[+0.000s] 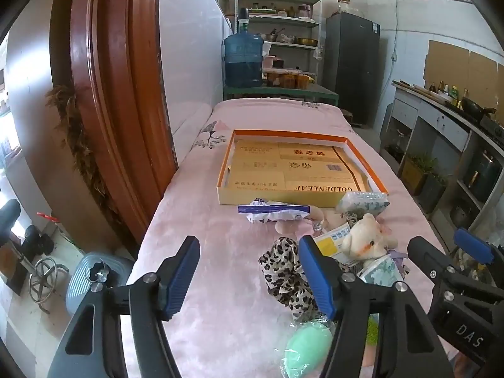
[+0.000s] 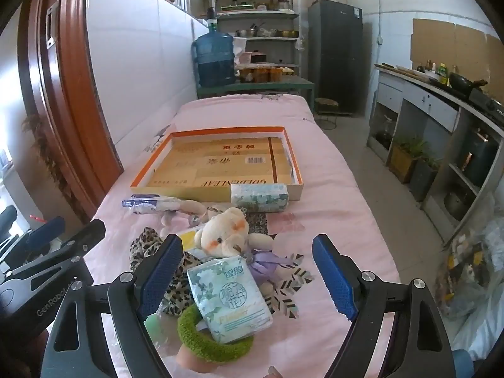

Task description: Organize soft objects

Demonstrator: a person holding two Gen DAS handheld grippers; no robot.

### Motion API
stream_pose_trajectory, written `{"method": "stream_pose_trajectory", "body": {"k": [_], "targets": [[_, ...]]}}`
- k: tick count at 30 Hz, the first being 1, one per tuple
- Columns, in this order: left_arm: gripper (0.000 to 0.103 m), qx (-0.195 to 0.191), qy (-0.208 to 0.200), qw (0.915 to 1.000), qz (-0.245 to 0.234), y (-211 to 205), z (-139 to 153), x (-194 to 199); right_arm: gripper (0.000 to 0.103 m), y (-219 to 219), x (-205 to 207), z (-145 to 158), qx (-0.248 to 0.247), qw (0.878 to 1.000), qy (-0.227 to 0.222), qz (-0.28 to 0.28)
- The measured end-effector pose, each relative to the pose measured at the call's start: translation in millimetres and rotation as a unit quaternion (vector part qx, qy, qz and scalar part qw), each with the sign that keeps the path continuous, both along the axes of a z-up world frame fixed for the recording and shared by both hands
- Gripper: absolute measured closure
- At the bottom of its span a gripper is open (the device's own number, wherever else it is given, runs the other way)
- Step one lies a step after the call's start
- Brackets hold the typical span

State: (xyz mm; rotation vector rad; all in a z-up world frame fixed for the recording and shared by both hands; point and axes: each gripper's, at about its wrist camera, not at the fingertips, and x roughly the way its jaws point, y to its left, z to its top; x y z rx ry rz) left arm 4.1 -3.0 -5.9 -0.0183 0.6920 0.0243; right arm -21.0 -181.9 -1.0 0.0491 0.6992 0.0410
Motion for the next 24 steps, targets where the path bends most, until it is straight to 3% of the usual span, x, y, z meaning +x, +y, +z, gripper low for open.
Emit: {"method": "stream_pose_trajectory", "body": {"k": [24], "targets": [[0.038, 0.000, -0.008, 1.0000, 0.002, 3.2, -1.5, 1.4, 0.017, 1.6, 2.3, -0.4, 0.001, 1.000, 0.000, 0.003]]}}
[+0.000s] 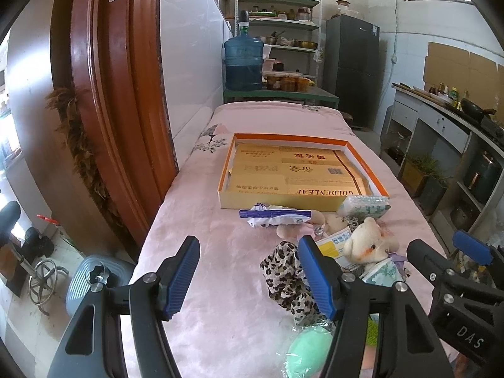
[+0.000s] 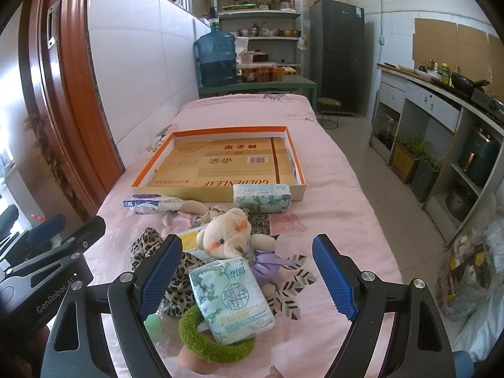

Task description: Organize soft objects

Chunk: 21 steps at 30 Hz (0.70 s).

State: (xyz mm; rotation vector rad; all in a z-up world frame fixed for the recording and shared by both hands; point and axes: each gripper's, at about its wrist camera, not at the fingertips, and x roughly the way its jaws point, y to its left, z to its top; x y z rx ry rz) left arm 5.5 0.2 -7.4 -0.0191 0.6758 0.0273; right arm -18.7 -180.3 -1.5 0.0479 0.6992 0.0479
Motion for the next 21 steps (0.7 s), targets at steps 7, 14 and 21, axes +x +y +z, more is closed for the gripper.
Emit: {"method": "stream_pose_trajectory", "body": {"k": [7, 14, 21], "targets": [[0.038, -0.004, -0.002, 1.0000, -0.003, 0.0, -0.2, -0.2, 0.017, 1.2, 1.2, -1.2, 0.000, 1.000, 0.000, 0.000], [0.038, -0.002, 0.003, 1.0000, -0.008, -2.7, -2.9, -0.1, 0.017, -1.0, 1.4, -2.3, 0.002, 1.000, 0.002, -0.003], [0.038, 0.001, 0.008, 0.9999, -0.008, -3.4, -5.9, 0.7, 0.017, -4.8, 1.3, -5.5, 0.006, 1.000, 0.007, -0.004]]}}
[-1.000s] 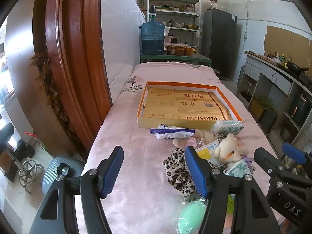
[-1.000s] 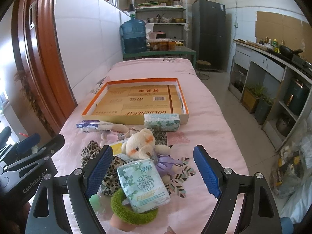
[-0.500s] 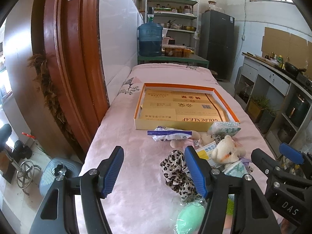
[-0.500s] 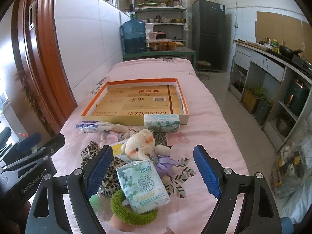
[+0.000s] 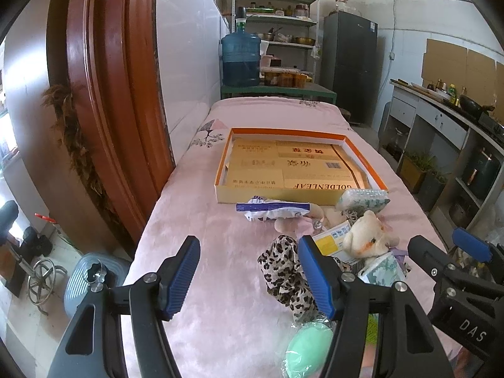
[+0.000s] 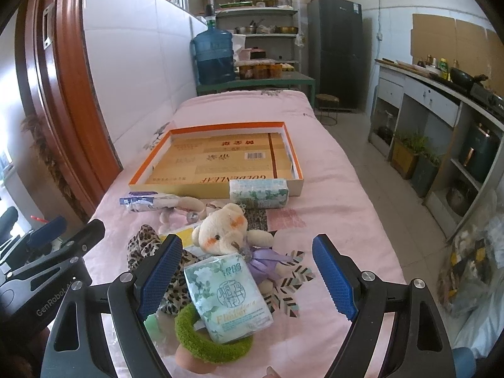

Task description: Organize soft objects

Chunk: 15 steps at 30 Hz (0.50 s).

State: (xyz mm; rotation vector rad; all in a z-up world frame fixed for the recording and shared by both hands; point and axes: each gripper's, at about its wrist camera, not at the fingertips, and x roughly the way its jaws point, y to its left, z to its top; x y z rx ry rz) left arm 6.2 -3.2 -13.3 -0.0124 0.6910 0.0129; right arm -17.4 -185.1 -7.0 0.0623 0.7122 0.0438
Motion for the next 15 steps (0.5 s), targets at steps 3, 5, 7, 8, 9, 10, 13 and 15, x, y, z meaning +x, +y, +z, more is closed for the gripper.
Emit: {"method": "stream_pose_trajectory", "body": {"k": [3, 5, 7, 8, 9, 10, 13, 15], "targets": [[0.038, -0.001, 0.002, 1.0000, 0.001, 0.4, -1.0, 0.2, 0.017, 0.0, 0.1, 0.0, 0.000, 1.000, 0.000, 0.000], [0.038, -0.002, 0.002, 1.0000, 0.001, 0.5, -1.7, 0.2, 0.017, -0.8, -0.4, -0.7, 0.000, 1.000, 0.000, -0.001], [0.038, -0.002, 0.002, 1.0000, 0.001, 0.7, -2.1, 0.4, 0.017, -1.2, -0.5, -1.6, 0.000, 1.000, 0.000, -0.001], [0.038, -0.002, 0.003, 1.0000, 0.001, 0.8, -2.2, 0.4, 0.017, -1.2, -0.5, -1.7, 0.000, 1.000, 0.000, -0.001], [0.038, -0.002, 0.004, 1.0000, 0.000, 0.5, -2.7, 0.4, 0.017, -1.3, -0.5, -1.6, 0.000, 1.000, 0.000, -0.001], [0.038, -0.002, 0.004, 1.0000, 0.000, 0.4, -3.2, 0.3, 0.017, -1.3, -0.4, -1.6, 0.001, 1.000, 0.001, -0.001], [0.038, -0.002, 0.006, 1.0000, 0.000, 0.4, -4.9, 0.5, 0.017, -2.1, -0.4, -3.2, 0.001, 1.000, 0.002, -0.001], [0.038, -0.003, 0.007, 1.0000, 0.000, 0.4, -5.7, 0.2, 0.017, -2.2, -0.6, -3.6, 0.000, 1.000, 0.002, -0.001]]}}
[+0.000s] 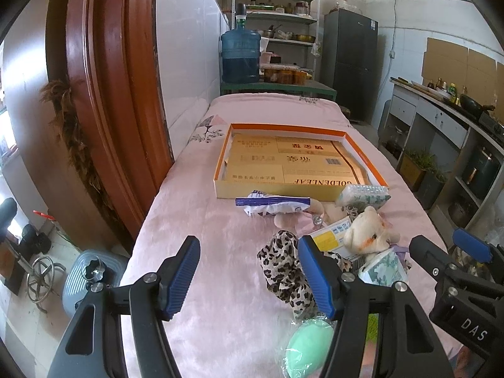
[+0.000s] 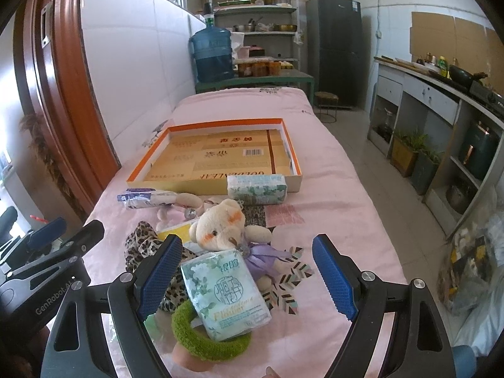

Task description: Organize soft objects

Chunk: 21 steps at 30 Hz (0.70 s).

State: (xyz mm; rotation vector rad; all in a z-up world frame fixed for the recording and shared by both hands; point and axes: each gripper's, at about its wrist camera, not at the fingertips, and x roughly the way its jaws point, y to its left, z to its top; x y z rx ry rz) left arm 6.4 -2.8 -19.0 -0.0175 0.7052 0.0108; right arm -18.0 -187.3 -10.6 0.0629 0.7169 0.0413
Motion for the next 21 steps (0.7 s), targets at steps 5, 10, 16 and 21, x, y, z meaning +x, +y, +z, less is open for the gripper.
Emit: {"method": "stream_pose_trajectory", "body": {"k": [5, 10, 16, 21], "targets": [[0.038, 0.000, 0.001, 1.0000, 0.000, -0.2, -0.9, 0.3, 0.017, -1.7, -1.6, -4.5, 0.000, 1.000, 0.004, -0.001], [0.038, -0.001, 0.003, 1.0000, -0.001, -0.2, -2.0, -0.1, 0.017, -0.8, -0.1, -5.1, -0.001, 1.000, 0.006, -0.004], [0.038, -0.001, 0.005, 1.0000, -0.004, -0.8, -4.5, -0.5, 0.017, -0.8, -0.1, -6.2, -0.002, 1.000, 0.009, -0.007], [0.038, -0.008, 0.006, 0.9996, -0.025, 2.7, -7.4, -3.6, 0.017, -6.3, -4.7, -7.3, 0.004, 1.000, 0.011, -0.013]]}}
